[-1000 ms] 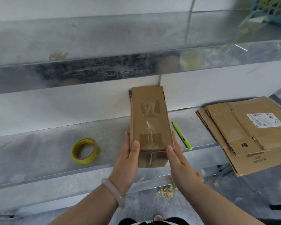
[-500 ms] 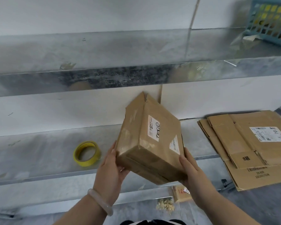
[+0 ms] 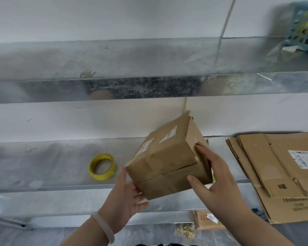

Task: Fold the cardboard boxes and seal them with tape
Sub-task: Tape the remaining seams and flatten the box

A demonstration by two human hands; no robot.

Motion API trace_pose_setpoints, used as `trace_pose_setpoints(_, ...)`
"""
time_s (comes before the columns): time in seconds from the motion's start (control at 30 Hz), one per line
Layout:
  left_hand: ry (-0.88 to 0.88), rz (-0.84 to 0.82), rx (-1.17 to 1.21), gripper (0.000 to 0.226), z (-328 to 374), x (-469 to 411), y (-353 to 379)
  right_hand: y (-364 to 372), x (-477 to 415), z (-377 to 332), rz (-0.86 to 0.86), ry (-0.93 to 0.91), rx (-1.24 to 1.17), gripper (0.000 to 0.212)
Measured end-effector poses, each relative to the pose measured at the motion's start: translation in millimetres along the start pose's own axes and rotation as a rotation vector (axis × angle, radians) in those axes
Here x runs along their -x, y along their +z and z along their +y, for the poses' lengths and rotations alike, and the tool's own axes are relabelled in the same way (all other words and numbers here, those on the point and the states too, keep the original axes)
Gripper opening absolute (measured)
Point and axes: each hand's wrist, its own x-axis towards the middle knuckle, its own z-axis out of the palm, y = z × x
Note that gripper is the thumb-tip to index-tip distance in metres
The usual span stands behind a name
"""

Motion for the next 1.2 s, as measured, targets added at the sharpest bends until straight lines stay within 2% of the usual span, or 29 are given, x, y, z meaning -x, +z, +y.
trace_pose_setpoints(0.07, -0.026, 0.027, -0.076, 0.084, -1, -4, -3, -1, -10, -1, -0.007, -0.091, 0.044, 0.069)
trace_pose_setpoints(0.13, -0.01, 0.094, -0.086, 0.064, -3, -8, -4, 2, -20, -4, -0.04, -0.19, 0.123, 0.06)
trace_pose_setpoints(0.2, 0.049, 0.217, -0.157, 0.04, -6, -10, -7, 8, -28, -3, -0.077, -0.343, 0.21, 0.046)
trace_pose_setpoints(0.23, 0.101, 0.251, -0.243, 0.036, -8, -11, -9, 12, -31, -2, -0.12, -0.424, 0.239, 0.04)
trace_pose_setpoints(0.3, 0.207, 0.226, -0.405, 0.041, -12, -9, -9, 24, -35, 3, -0.25, -0.559, 0.312, 0.034)
trace_pose_setpoints(0.43, 0.459, 0.238, -0.746, 0.039, -19, -4, -5, 40, -38, 13, -0.408, -0.681, 0.402, 0.038)
trace_pose_setpoints(0.53, 0.606, 0.2, -0.683, 0.086, -16, -6, -13, 38, -40, 14, -0.419, -0.751, 0.371, 0.038)
trace_pose_setpoints(0.6, 0.699, 0.137, -0.69, 0.099, -7, -6, -13, 35, -42, 19, -0.375, -0.742, 0.323, 0.039)
trace_pose_setpoints(0.77, 0.948, 0.162, -1.02, 0.063, 11, 0, -2, 28, -52, 37, -0.148, -0.531, 0.326, 0.039)
trace_pose_setpoints(0.87, 0.923, 0.073, -0.968, 0.058, 15, -1, -8, 25, -56, 42, -0.12, -0.513, 0.343, 0.038)
trace_pose_setpoints(0.93, 0.914, 0.172, -0.988, 0.05, 19, -8, -28, 22, -56, 41, -0.123, -0.514, 0.393, 0.043)
trace_pose_setpoints(0.97, 0.894, 0.292, -1.027, 0.048, 20, -16, -45, 22, -55, 40, -0.132, -0.515, 0.415, 0.046)
trace_pose_setpoints(1.07, 0.714, 0.646, -1.376, 0.054, 27, -44, -103, 21, -50, 36, -0.145, -0.494, 0.451, 0.054)
trace_pose_setpoints(1.13, 0.429, 0.688, -1.641, 0.05, 26, -55, -131, 21, -47, 34, -0.146, -0.471, 0.455, 0.058)
trace_pose_setpoints(1.2, 0.39, 0.682, -1.763, 0.03, 26, -57, -143, 22, -46, 33, -0.166, -0.432, 0.448, 0.062)
